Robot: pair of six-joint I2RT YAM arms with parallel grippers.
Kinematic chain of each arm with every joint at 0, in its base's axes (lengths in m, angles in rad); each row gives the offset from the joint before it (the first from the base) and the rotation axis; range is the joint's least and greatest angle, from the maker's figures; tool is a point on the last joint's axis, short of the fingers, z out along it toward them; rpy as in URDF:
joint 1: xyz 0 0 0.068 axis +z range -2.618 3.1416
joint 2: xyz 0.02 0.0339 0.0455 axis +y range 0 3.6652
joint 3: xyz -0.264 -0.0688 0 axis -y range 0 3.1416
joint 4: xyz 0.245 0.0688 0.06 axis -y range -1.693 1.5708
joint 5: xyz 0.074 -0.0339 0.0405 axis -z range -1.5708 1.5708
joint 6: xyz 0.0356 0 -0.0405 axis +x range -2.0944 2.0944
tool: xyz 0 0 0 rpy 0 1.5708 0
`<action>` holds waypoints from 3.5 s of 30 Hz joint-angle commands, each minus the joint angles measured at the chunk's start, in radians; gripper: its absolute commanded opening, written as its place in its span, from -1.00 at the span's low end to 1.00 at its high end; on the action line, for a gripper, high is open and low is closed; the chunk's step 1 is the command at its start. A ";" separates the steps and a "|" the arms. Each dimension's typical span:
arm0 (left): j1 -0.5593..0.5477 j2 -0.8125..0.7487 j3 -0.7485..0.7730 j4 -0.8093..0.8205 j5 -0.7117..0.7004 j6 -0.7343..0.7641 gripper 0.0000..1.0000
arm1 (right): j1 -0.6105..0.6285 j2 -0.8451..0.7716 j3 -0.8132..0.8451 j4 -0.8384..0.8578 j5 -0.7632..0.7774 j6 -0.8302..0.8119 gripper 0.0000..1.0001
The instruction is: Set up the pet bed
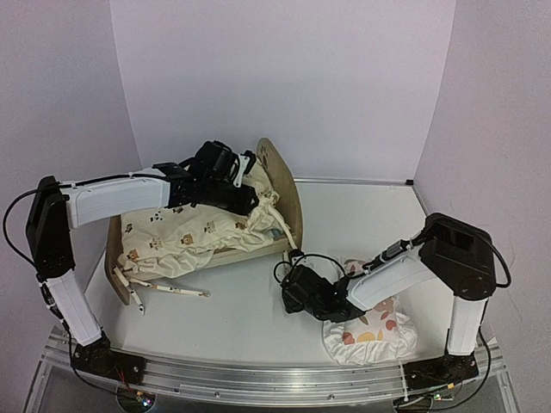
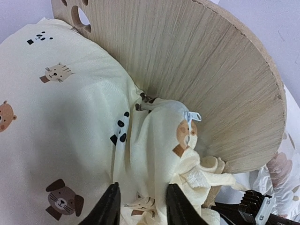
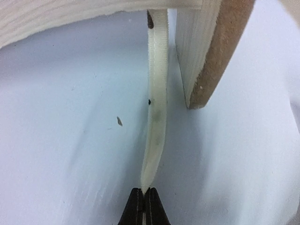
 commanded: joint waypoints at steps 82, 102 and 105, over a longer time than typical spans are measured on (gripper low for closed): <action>-0.405 0.160 -0.829 1.410 0.348 -0.713 -1.00 | 0.002 -0.702 -0.193 -0.548 -0.499 -0.160 0.96; -0.407 0.145 -0.784 1.248 0.293 -0.616 -1.00 | 0.002 -0.818 -0.168 -0.629 -0.137 -0.181 0.84; -0.406 0.147 -0.770 1.244 0.304 -0.616 -1.00 | 0.001 -0.690 -0.143 -0.544 -0.052 -0.213 0.61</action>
